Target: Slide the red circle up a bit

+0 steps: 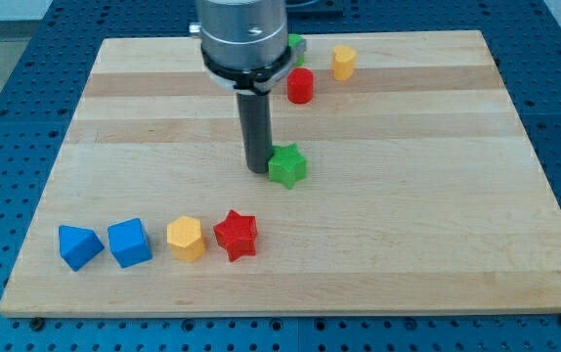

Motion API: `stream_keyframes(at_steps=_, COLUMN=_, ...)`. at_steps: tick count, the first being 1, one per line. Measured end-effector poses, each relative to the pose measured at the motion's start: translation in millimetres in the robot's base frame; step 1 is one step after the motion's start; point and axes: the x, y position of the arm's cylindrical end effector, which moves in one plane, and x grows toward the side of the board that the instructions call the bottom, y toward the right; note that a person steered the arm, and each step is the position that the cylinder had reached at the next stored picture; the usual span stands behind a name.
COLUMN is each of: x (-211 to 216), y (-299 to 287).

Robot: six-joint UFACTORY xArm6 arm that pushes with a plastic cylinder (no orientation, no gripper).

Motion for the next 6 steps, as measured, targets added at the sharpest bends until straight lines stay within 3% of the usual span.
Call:
stream_keyframes(at_steps=3, x=-29, y=50)
stream_keyframes(at_steps=6, x=-18, y=68)
